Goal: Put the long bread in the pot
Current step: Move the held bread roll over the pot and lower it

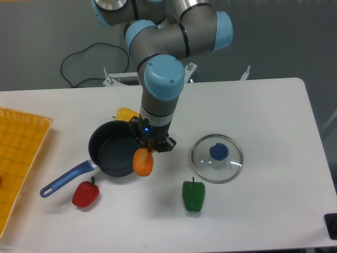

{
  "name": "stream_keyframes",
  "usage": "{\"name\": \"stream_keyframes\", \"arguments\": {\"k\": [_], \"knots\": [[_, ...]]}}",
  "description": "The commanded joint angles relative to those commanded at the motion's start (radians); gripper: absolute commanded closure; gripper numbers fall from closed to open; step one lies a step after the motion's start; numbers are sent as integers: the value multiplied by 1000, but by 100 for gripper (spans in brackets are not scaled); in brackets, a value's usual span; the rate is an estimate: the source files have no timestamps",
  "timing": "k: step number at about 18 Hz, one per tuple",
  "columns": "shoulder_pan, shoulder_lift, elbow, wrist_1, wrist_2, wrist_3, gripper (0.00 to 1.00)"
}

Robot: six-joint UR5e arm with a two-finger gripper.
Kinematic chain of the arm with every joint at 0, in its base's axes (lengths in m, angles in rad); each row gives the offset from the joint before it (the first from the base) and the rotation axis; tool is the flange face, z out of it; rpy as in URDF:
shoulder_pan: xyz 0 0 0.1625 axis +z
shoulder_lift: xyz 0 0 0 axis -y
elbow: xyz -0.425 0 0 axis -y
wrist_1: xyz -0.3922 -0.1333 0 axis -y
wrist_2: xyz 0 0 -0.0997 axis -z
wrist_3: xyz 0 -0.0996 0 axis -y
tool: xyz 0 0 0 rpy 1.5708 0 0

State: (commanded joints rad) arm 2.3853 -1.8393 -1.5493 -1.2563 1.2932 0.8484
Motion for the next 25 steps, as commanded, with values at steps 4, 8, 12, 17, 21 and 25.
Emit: {"name": "stream_keyframes", "arguments": {"k": [4,8,12,17,21,25], "knots": [[-11,17,2,14,-9,-5,85],[-29,22,-2,43,-35,-37,85],[-67,18,-2,75,-37,-81,84],[-100,0,-3,110,-35,-109,84],[-121,-15,-6,147,-34,-107,84],[-141,-32,-8,166,-29,-103,84]]}}
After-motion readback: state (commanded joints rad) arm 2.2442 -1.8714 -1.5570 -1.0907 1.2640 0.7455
